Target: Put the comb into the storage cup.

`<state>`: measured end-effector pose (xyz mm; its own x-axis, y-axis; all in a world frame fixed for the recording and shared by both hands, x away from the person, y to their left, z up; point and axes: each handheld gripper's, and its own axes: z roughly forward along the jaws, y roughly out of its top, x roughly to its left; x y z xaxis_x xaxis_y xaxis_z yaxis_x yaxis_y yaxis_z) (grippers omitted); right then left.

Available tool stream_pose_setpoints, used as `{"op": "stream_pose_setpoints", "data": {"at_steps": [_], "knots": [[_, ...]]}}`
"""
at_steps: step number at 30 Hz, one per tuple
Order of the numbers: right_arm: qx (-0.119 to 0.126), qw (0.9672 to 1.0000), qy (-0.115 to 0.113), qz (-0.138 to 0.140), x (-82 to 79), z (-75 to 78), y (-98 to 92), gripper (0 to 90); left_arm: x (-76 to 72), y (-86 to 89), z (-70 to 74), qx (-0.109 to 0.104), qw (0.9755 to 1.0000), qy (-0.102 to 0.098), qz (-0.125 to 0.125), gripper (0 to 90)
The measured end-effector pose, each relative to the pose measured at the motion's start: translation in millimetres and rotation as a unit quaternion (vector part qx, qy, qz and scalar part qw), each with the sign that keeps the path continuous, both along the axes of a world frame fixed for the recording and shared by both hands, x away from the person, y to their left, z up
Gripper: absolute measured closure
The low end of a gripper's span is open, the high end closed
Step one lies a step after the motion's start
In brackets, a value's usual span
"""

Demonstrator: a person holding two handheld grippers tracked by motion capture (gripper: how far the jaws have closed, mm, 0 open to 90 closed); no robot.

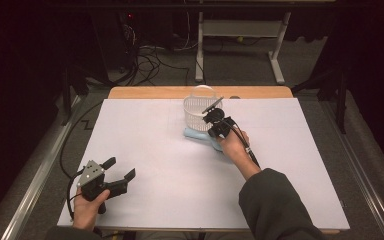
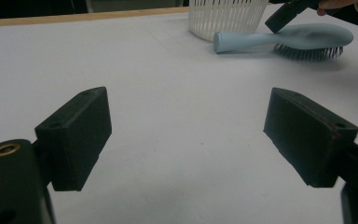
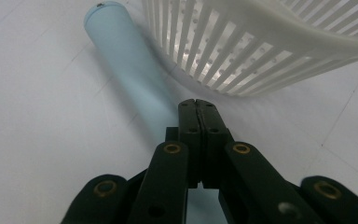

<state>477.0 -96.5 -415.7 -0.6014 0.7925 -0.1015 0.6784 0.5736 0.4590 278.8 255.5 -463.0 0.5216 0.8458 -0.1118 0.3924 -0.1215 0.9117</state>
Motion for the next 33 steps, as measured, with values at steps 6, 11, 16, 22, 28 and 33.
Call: {"op": "stream_pose_setpoints", "data": {"at_steps": [6,11,16,22,28,33], "knots": [[-0.002,1.0000,-0.002,0.000,0.3,-0.5,1.0,90.0,0.0,-0.1,0.0,0.000,1.0000,0.000,0.000,15.9],[-0.007,1.0000,-0.005,0.001,0.8,-1.0,1.4,90.0,0.1,-0.1,0.0,0.000,1.0000,0.000,0.000,15.9],[-0.007,1.0000,-0.005,-0.001,1.4,-2.1,1.0,90.0,0.2,0.0,0.0,0.000,1.0000,0.000,0.000,15.9],[-0.010,0.9999,-0.006,0.004,1.2,-2.2,1.2,90.0,0.2,-0.1,-0.1,0.000,1.0000,0.000,0.000,15.9],[-0.009,0.9999,-0.006,0.002,1.0,-2.5,2.4,90.0,0.2,-0.1,0.0,0.000,1.0000,0.000,0.000,15.9],[-0.013,0.9999,-0.007,0.004,1.5,-2.8,3.2,90.0,0.3,-0.1,0.0,-0.001,1.0000,0.001,0.000,15.9]]}}
